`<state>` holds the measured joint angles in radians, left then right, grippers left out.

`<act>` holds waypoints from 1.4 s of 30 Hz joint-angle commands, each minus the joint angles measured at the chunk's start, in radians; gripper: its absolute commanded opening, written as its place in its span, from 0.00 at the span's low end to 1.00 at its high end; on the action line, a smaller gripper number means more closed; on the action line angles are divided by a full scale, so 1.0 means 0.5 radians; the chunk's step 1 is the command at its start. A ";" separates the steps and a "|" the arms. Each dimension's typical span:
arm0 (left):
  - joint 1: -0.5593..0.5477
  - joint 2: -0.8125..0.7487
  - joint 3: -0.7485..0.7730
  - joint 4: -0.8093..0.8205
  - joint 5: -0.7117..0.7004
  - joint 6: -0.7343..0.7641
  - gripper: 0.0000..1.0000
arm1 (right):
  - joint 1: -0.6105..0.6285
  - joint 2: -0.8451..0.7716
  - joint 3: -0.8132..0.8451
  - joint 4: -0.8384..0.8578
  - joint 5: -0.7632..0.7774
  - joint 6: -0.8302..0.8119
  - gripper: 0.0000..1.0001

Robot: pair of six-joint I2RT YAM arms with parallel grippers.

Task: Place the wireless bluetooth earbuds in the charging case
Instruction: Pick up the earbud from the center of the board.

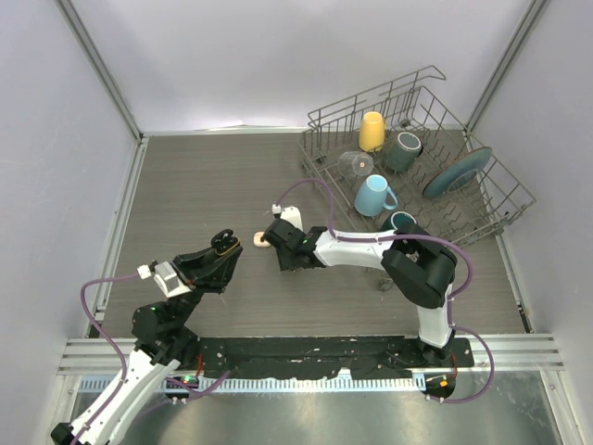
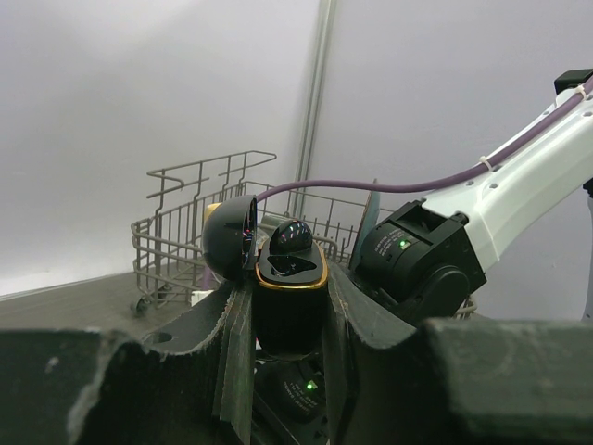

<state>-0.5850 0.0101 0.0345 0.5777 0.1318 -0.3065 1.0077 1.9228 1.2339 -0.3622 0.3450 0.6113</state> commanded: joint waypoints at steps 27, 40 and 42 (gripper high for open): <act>0.004 -0.103 -0.026 0.023 -0.027 0.012 0.00 | -0.033 -0.044 -0.093 -0.098 -0.184 -0.226 0.38; 0.004 -0.103 -0.023 0.020 -0.030 0.018 0.00 | -0.033 -0.017 -0.081 -0.122 -0.199 -0.229 0.34; 0.004 -0.103 -0.023 0.020 -0.034 0.021 0.00 | -0.033 -0.017 -0.081 -0.122 -0.217 -0.226 0.32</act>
<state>-0.5850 0.0101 0.0345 0.5636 0.1310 -0.3061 0.9924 1.9068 1.2137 -0.3450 0.2718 0.4984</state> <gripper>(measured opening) 0.321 0.333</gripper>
